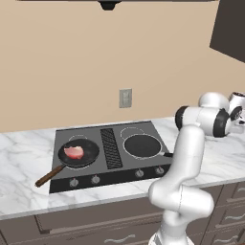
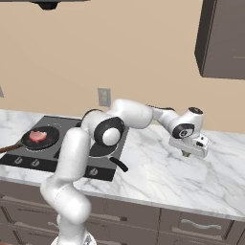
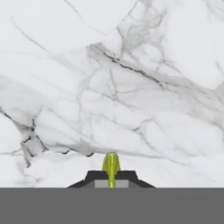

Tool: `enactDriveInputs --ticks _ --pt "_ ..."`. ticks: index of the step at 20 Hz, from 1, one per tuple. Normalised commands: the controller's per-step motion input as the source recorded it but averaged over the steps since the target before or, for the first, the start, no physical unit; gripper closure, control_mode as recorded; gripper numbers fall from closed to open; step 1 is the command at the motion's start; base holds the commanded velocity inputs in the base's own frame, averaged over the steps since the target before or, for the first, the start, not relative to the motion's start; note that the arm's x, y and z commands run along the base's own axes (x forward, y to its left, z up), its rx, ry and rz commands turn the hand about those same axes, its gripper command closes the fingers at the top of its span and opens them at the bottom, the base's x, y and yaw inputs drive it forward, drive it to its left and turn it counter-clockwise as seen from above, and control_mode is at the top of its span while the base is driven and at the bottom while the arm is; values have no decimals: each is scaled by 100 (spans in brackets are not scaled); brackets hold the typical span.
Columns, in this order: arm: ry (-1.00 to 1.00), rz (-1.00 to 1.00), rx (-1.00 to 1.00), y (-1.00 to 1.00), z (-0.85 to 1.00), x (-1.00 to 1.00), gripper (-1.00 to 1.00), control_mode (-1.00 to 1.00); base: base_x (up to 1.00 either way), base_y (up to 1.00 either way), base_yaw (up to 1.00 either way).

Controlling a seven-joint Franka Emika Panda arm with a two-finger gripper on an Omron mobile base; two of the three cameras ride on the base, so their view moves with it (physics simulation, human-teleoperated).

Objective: Place both pans onto different burners. Then place the lemon wedge and the steak on different pans.

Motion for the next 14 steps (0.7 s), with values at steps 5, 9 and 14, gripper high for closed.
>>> enactDriveInputs --ticks 5,9,14 --pt "4 0 0 60 30 -20 100 -100 0 0 0" --pt "9 1 0 75 33 -11 100 -100 0 0 0" --pt "3 0 0 65 37 -6 100 -100 0 0 0"
